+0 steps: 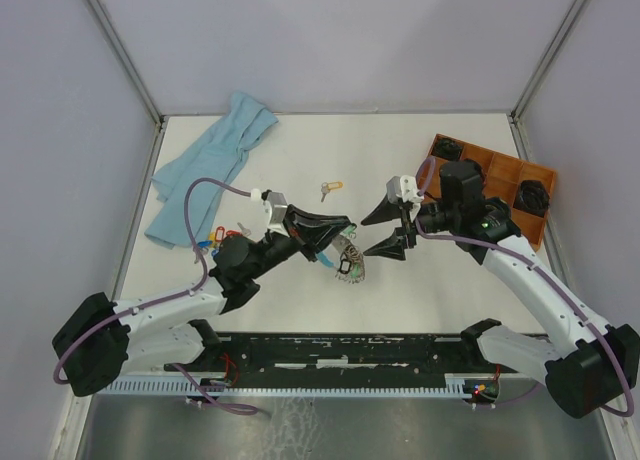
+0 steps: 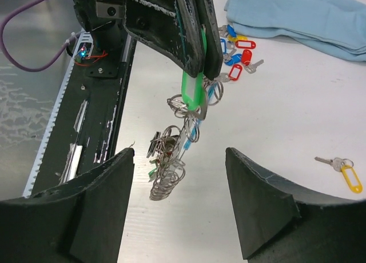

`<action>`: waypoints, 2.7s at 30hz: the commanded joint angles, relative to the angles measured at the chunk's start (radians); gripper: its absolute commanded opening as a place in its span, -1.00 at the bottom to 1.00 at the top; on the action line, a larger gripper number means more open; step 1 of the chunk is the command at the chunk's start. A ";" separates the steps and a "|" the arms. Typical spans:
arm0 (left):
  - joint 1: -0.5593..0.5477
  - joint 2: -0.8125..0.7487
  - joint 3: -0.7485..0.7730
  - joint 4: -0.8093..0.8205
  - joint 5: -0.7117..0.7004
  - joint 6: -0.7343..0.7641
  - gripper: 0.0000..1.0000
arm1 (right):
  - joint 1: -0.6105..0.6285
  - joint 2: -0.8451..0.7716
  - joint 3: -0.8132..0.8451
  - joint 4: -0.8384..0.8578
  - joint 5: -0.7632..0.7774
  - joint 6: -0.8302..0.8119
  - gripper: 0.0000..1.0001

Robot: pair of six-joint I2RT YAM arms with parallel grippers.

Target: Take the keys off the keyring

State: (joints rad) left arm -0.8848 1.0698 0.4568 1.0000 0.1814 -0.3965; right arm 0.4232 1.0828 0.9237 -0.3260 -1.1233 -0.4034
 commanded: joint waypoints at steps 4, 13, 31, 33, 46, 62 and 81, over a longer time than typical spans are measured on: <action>0.004 0.034 0.072 0.089 0.103 -0.064 -0.95 | -0.004 -0.009 0.022 -0.030 -0.051 -0.098 0.39; 0.004 0.050 0.080 0.112 0.125 -0.085 -0.95 | -0.004 -0.004 0.002 0.026 -0.053 -0.041 -0.09; 0.004 0.058 0.079 0.129 0.123 -0.099 -0.94 | 0.004 0.005 -0.003 0.056 -0.082 0.021 -0.27; 0.005 0.056 0.079 0.128 0.121 -0.097 -0.94 | 0.004 0.003 0.007 0.023 -0.082 -0.001 -0.23; 0.004 0.047 0.072 0.117 0.105 -0.091 -0.95 | 0.004 0.005 0.026 -0.016 -0.043 -0.010 -0.15; 0.003 0.053 0.069 0.120 0.078 -0.099 -0.95 | 0.021 0.026 -0.011 0.077 -0.026 0.074 -0.23; 0.003 0.027 0.048 0.110 0.039 -0.092 -0.95 | 0.031 0.018 0.007 0.041 0.060 0.066 -0.31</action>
State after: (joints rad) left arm -0.8829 1.1389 0.4854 1.0264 0.2523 -0.4671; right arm 0.4519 1.1118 0.9062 -0.2836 -1.0897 -0.3241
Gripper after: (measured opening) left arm 0.055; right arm 0.346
